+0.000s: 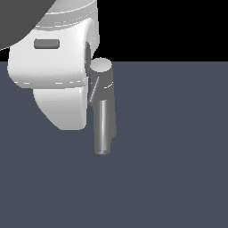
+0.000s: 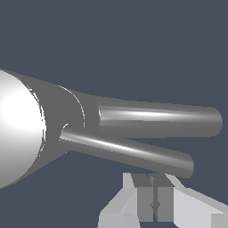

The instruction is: Turn on the faucet by rotating a designated handle.

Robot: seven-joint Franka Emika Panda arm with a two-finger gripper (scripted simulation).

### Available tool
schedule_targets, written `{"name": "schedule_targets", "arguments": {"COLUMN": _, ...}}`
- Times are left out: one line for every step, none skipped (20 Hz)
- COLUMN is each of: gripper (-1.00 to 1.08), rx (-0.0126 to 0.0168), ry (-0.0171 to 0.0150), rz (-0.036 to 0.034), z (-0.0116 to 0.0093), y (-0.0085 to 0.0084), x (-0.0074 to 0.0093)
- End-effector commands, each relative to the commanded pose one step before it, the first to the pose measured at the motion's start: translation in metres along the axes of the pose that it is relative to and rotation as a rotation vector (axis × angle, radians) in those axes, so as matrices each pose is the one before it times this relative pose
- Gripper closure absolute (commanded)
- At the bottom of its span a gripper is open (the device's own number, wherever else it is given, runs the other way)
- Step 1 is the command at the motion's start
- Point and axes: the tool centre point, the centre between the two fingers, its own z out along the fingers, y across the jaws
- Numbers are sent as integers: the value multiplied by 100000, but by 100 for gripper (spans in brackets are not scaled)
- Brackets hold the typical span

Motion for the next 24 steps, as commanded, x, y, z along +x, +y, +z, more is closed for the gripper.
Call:
{"name": "schedule_targets", "arguments": {"gripper": 108, "rx": -116, "ry": 799, "rz": 1480, "z": 29, "y": 137, "x": 1074}}
{"name": "schedule_targets", "arguments": {"gripper": 108, "rx": -45, "ry": 30, "rz": 43, "z": 14, "y": 29, "x": 188}}
{"name": "schedule_targets", "arguments": {"gripper": 108, "rx": 0, "ry": 0, "rz": 0, "z": -8, "y": 29, "x": 167}}
{"name": "schedule_targets", "arguments": {"gripper": 108, "rx": -45, "ry": 30, "rz": 43, "z": 14, "y": 30, "x": 189}}
{"name": "schedule_targets", "arguments": {"gripper": 108, "rx": 0, "ry": 0, "rz": 0, "z": -8, "y": 29, "x": 169}}
{"name": "schedule_targets", "arguments": {"gripper": 108, "rx": -45, "ry": 30, "rz": 43, "z": 14, "y": 30, "x": 191}}
{"name": "schedule_targets", "arguments": {"gripper": 108, "rx": 0, "ry": 0, "rz": 0, "z": -8, "y": 29, "x": 171}}
{"name": "schedule_targets", "arguments": {"gripper": 108, "rx": -45, "ry": 30, "rz": 43, "z": 13, "y": 30, "x": 193}}
{"name": "schedule_targets", "arguments": {"gripper": 108, "rx": 0, "ry": 0, "rz": 0, "z": -8, "y": 29, "x": 173}}
{"name": "schedule_targets", "arguments": {"gripper": 108, "rx": -44, "ry": 30, "rz": 44, "z": 13, "y": 30, "x": 195}}
{"name": "schedule_targets", "arguments": {"gripper": 108, "rx": 0, "ry": 0, "rz": 0, "z": -8, "y": 29, "x": 175}}
{"name": "schedule_targets", "arguments": {"gripper": 108, "rx": -44, "ry": 30, "rz": 44, "z": 13, "y": 31, "x": 197}}
{"name": "schedule_targets", "arguments": {"gripper": 108, "rx": 0, "ry": 0, "rz": 0, "z": -8, "y": 30, "x": 177}}
{"name": "schedule_targets", "arguments": {"gripper": 108, "rx": -44, "ry": 30, "rz": 44, "z": 13, "y": 31, "x": 200}}
{"name": "schedule_targets", "arguments": {"gripper": 108, "rx": 0, "ry": 0, "rz": 0, "z": -8, "y": 30, "x": 179}}
{"name": "schedule_targets", "arguments": {"gripper": 108, "rx": -44, "ry": 31, "rz": 44, "z": 12, "y": 31, "x": 202}}
{"name": "schedule_targets", "arguments": {"gripper": 108, "rx": 0, "ry": 0, "rz": 0, "z": -8, "y": 30, "x": 182}}
{"name": "schedule_targets", "arguments": {"gripper": 108, "rx": -43, "ry": 31, "rz": 44, "z": 12, "y": 32, "x": 205}}
{"name": "schedule_targets", "arguments": {"gripper": 108, "rx": 0, "ry": 0, "rz": 0, "z": -8, "y": 30, "x": 185}}
{"name": "schedule_targets", "arguments": {"gripper": 108, "rx": -43, "ry": 31, "rz": 44, "z": 12, "y": 32, "x": 207}}
{"name": "schedule_targets", "arguments": {"gripper": 108, "rx": 0, "ry": 0, "rz": 0, "z": -8, "y": 30, "x": 187}}
{"name": "schedule_targets", "arguments": {"gripper": 108, "rx": -52, "ry": 39, "rz": 54, "z": 16, "y": 33, "x": 215}}
{"name": "schedule_targets", "arguments": {"gripper": 108, "rx": 0, "ry": 0, "rz": 0, "z": -8, "y": 31, "x": 190}}
{"name": "schedule_targets", "arguments": {"gripper": 108, "rx": -42, "ry": 32, "rz": 44, "z": 11, "y": 33, "x": 213}}
